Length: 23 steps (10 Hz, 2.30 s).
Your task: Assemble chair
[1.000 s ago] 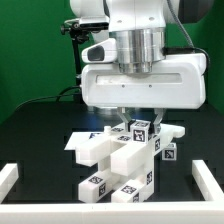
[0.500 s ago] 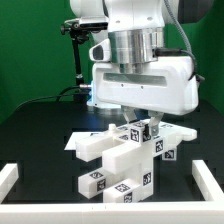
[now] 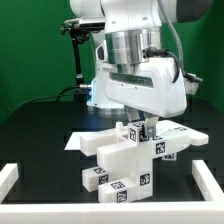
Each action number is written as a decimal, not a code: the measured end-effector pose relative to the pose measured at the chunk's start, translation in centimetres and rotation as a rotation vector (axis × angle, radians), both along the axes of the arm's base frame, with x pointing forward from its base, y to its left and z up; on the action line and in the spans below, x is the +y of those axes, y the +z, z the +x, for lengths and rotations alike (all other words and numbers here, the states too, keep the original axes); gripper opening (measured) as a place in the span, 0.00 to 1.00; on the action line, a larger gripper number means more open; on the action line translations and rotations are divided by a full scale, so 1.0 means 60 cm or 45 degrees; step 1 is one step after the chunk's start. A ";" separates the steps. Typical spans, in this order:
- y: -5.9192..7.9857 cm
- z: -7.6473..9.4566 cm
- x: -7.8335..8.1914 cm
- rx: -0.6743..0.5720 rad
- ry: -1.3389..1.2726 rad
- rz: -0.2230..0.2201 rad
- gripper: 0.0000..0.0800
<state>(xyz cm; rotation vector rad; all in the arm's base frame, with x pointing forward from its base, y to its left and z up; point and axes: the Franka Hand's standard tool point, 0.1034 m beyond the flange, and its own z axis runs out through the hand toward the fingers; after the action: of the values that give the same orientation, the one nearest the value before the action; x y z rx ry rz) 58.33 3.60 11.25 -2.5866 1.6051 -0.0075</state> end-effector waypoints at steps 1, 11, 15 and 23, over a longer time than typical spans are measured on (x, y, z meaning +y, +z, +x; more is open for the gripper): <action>0.000 0.000 0.000 0.000 0.000 0.000 0.42; 0.065 -0.022 0.029 -0.042 0.086 0.037 0.81; 0.096 -0.104 0.078 -0.060 0.231 0.013 0.81; 0.079 -0.160 0.139 -0.162 0.610 -0.059 0.81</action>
Offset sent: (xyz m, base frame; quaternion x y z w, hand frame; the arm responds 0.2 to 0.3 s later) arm -0.0129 0.0058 0.0321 0.0045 -0.0272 -0.0145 0.9995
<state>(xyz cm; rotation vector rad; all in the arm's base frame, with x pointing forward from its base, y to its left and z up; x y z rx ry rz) 48.73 11.97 16.01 -2.8681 0.9260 -0.1706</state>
